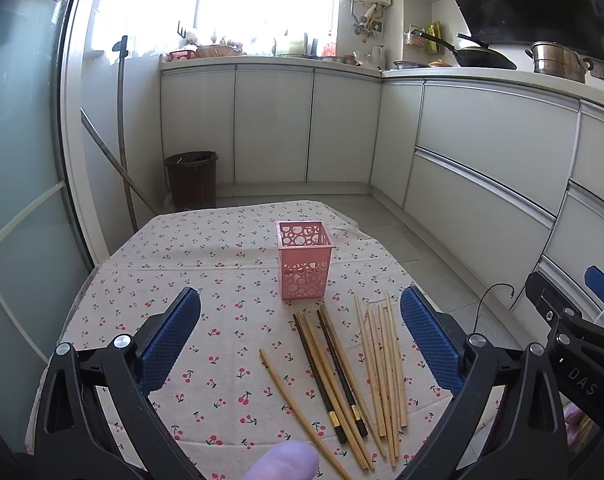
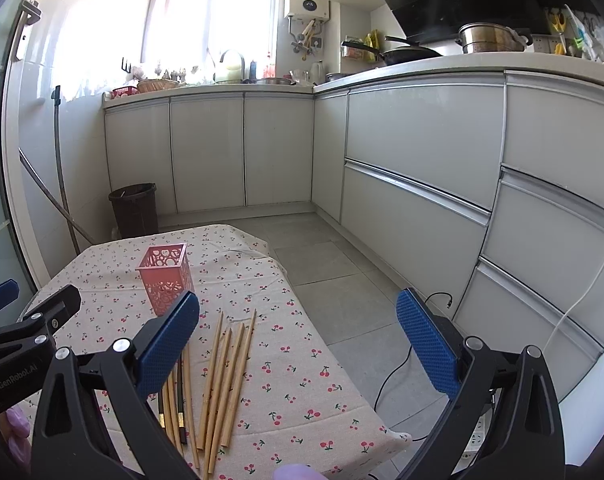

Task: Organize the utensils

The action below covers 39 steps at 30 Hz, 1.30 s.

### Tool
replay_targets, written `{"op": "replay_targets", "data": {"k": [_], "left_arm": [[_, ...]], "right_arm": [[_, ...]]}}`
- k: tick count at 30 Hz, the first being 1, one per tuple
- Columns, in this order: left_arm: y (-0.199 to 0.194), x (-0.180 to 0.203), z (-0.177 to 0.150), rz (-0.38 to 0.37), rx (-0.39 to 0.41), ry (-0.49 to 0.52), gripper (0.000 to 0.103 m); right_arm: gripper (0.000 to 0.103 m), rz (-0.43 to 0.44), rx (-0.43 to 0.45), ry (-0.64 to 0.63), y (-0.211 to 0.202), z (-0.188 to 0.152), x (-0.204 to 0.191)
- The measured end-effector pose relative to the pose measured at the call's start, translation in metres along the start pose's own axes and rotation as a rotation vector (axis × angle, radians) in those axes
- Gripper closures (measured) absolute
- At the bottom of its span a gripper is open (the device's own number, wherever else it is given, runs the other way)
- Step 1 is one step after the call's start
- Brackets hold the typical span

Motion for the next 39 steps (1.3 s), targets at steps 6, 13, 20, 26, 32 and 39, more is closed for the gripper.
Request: {"op": "replay_targets", "data": {"k": [6,13,20,26,32,39], "left_arm": [[-0.0001,-0.0016,-0.0004,0.001,-0.001,-0.002,0.007],[0.0004,-0.001,-0.0001,0.002,-0.001,-0.002,0.007],[0.0003,-0.0007,0.0001,0.002,-0.001,-0.003,0.007],[0.0016,-0.0026,-0.0011,0.003,-0.004,-0.005,0.007],[0.0027,-0.0027,-0.0024,0.005,-0.01,-0.004,0.007],[0.0091,-0.0025,-0.0048,0.011,-0.047,-0.005,0.007]], "right_arm": [[0.007,0.001,0.0,0.001,-0.0001,0.0,0.0002],[0.007,0.002,-0.003,0.001,0.0003,-0.0007,-0.0004],[0.007,0.0,-0.008,0.0,0.0014,-0.0022,-0.0008],[0.007,0.001,-0.01,-0.002,0.0011,-0.0023,-0.0009],[0.007,0.001,-0.015,-0.002,0.0022,-0.002,-0.0011],[0.007,-0.005,-0.043,-0.005,0.0068,-0.0043,-0.002]]}}
Point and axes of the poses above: each gripper's, at about its wrist camera, not at the fingertips, and y roughly the way its jaws point, x to its right, z to its top, the point moved 4 cm from there along y, roughly the way its jaws point, and after that the axes turned 2 degrees about -y, right-handed, at the moved point
